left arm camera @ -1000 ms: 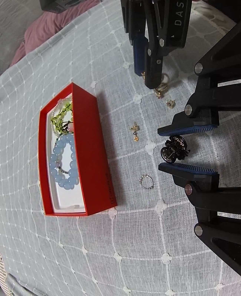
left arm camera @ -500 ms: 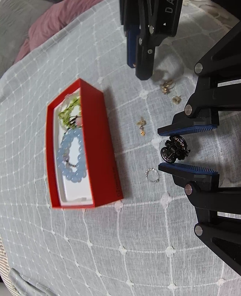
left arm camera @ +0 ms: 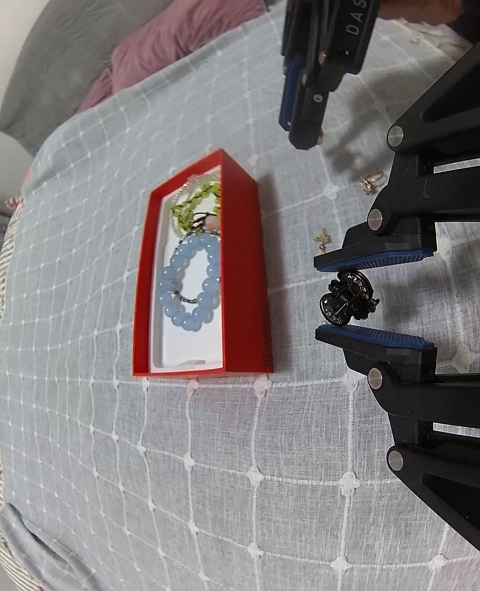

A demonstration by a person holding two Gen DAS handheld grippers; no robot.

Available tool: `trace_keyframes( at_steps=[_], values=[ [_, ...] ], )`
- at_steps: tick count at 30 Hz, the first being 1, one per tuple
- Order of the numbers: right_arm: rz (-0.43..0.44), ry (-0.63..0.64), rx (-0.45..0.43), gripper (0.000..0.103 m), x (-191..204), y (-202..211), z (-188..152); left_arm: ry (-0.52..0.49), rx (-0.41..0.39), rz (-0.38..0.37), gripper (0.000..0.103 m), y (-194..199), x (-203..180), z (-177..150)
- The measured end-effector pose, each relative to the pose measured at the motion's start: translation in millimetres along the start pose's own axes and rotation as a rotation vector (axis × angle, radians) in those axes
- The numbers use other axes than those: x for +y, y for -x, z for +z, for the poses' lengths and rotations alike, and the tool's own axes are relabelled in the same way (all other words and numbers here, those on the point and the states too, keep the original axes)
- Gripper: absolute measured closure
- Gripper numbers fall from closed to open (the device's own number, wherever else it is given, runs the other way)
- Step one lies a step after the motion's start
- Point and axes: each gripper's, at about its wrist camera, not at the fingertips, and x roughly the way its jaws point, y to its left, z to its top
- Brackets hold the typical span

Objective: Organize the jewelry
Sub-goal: 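Carry the hair clip and gold pendant with both grippers over the red box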

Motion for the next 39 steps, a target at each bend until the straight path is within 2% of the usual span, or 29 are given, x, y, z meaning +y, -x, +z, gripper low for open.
trace_keyframes(
  at_steps=[6, 20, 31, 39],
  values=[
    [0.010, -0.010, -0.026, 0.073, -2.5, 3.2, 5.1, 0.074, 0.004, -0.055, 0.080, -0.1, 12.3, 7.7],
    [0.046, -0.030, -0.093, 0.073, -2.7, 8.4, 23.3, 0.106, -0.024, -0.078, 0.080, -9.2, 17.4, 39.1],
    [0.067, -0.015, -0.112, 0.073, 9.4, -2.7, 41.0, 0.126, -0.056, -0.105, 0.080, -19.5, 24.6, 62.2],
    [0.103, -0.057, -0.115, 0.073, -2.4, -7.9, 56.8, 0.128, -0.073, -0.118, 0.080, -30.1, 22.3, 71.6]
  ],
)
